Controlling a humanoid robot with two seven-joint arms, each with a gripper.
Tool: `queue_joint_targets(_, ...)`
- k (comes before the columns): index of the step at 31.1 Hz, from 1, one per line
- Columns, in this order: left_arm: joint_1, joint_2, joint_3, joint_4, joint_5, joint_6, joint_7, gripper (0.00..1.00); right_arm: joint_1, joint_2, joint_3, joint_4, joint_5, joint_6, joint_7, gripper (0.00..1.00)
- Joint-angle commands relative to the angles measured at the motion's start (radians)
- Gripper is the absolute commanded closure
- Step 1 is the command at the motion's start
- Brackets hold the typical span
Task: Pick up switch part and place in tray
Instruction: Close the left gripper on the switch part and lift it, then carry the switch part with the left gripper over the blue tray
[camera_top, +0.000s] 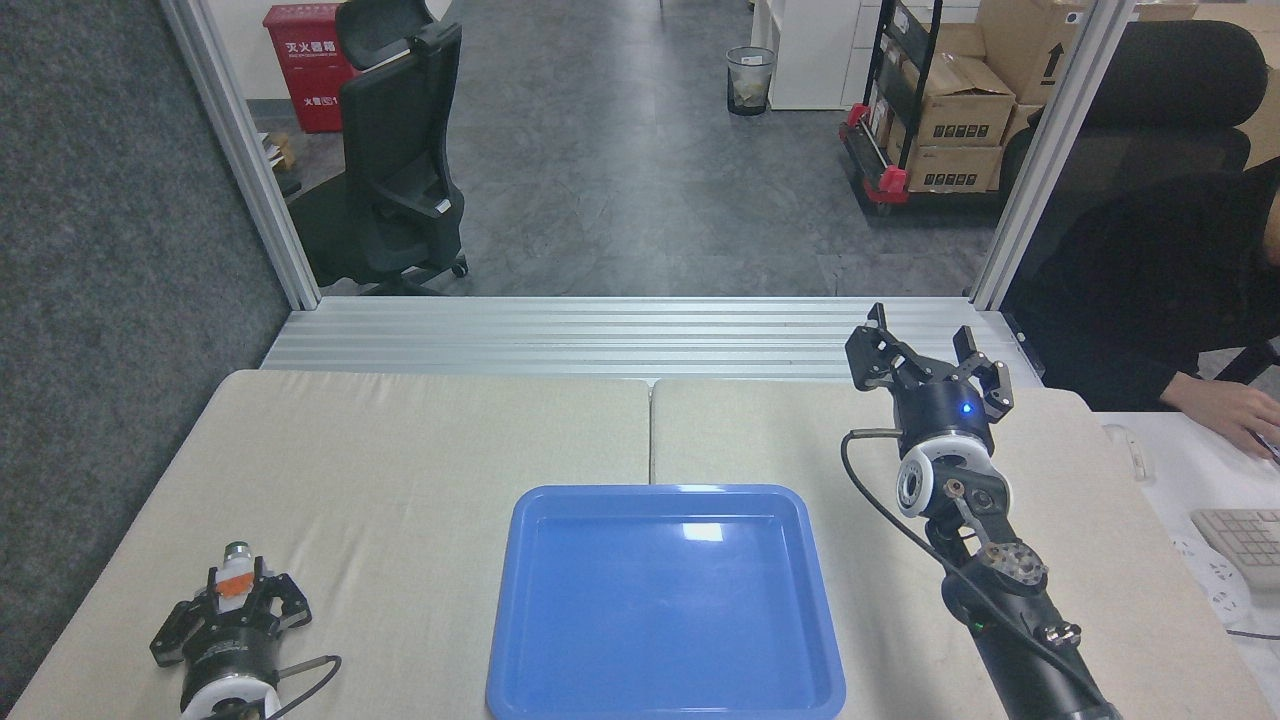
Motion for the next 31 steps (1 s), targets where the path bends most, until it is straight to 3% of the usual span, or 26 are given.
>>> queue_joint_targets(1, -0.004, 0.035, 0.013, 0.013, -0.004, -0.001, -0.009, 0.83, 0.000, 0.000, 0.000, 0.000, 0.000, 0.000, 0.002, 0.00)
queue_joint_targets(5, -0.001, 0.041, 0.013, -0.154, -0.009, -0.002, -0.014, 0.87, 0.000, 0.000, 0.000, 0.000, 0.000, 0.000, 0.002, 0.00)
queue_joint_targets(9, 0.002, 0.035, -0.005, -0.429, -0.012, -0.010, -0.081, 0.91, 0.000, 0.000, 0.002, 0.000, 0.000, 0.000, 0.002, 0.00)
queue_joint_targets(14, -0.013, -0.031, -0.207, -0.650, -0.052, -0.032, -0.161, 0.96, 0.000, 0.000, 0.002, 0.000, 0.000, 0.000, 0.002, 0.00)
queue_joint_targets(21, -0.005, -0.212, -0.505, -0.595, -0.303, -0.073, -0.250, 0.96, 0.000, 0.000, 0.003, 0.000, 0.002, 0.000, 0.002, 0.00)
queue_joint_targets(26, -0.005, -0.349, -0.546, -0.477, -0.339, -0.076, -0.279, 0.97, 0.001, 0.000, 0.003, -0.001, 0.002, 0.000, 0.000, 0.00)
queue_joint_targets(31, -0.007, -0.353, -0.635, -0.451, -0.343, -0.071, -0.281, 0.98, 0.001, 0.000, 0.003, 0.000, 0.002, 0.000, 0.000, 0.00)
